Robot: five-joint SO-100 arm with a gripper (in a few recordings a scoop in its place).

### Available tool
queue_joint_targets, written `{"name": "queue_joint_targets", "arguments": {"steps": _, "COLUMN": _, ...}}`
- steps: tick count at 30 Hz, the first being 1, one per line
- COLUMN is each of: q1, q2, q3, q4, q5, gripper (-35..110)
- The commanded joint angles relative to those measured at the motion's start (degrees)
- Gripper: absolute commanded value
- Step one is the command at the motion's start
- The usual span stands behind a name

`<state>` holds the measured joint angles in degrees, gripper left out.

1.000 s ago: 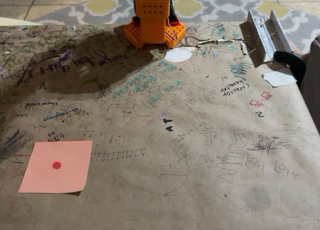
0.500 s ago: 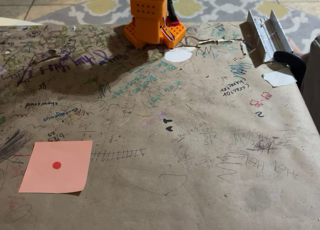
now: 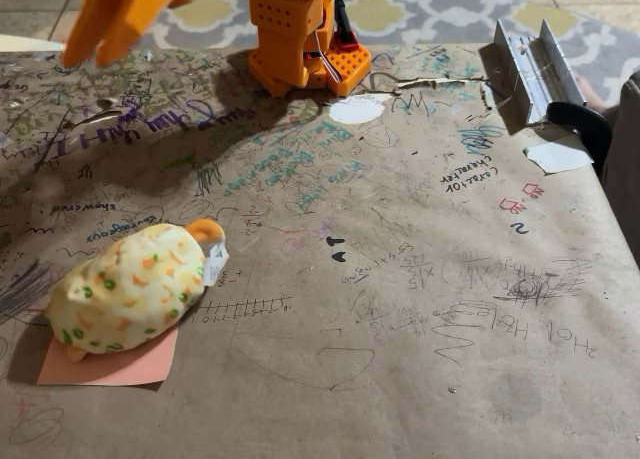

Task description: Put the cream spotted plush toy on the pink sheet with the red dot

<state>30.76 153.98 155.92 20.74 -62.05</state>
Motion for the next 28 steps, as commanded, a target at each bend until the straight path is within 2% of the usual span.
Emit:
{"name": "queue_joint_targets", "arguments": {"steps": 1, "q1": -2.9, "q2": 16.5, "q3": 13.0, "q4": -1.1, "q5": 1.8, "gripper": 19}}
{"name": "queue_joint_targets", "arguments": {"steps": 4, "q1": -7.0, "q2": 27.9, "q3": 19.9, "q4": 3.2, "q5": 8.6, "gripper": 14}}
{"name": "queue_joint_targets", "arguments": {"steps": 7, "q1": -10.5, "q2": 37.6, "q3": 26.9, "q4": 3.4, "q5": 23.4, "gripper": 0}}
{"name": "queue_joint_targets", "arguments": {"steps": 10, "q1": -15.2, "q2": 39.4, "q3": 26.9, "q4": 11.3, "q5": 38.0, "gripper": 0}}
{"name": "queue_joint_targets", "arguments": {"steps": 13, "q1": -20.0, "q2": 39.5, "q3": 26.9, "q4": 21.1, "q5": 48.3, "gripper": 0}}
{"name": "queue_joint_targets", "arguments": {"steps": 18, "q1": -16.0, "q2": 39.6, "q3": 26.9, "q4": 19.6, "q5": 55.0, "gripper": 0}}
{"name": "queue_joint_targets", "arguments": {"steps": 28, "q1": -16.6, "q2": 39.6, "q3": 26.9, "q4": 19.8, "q5": 54.7, "gripper": 0}}
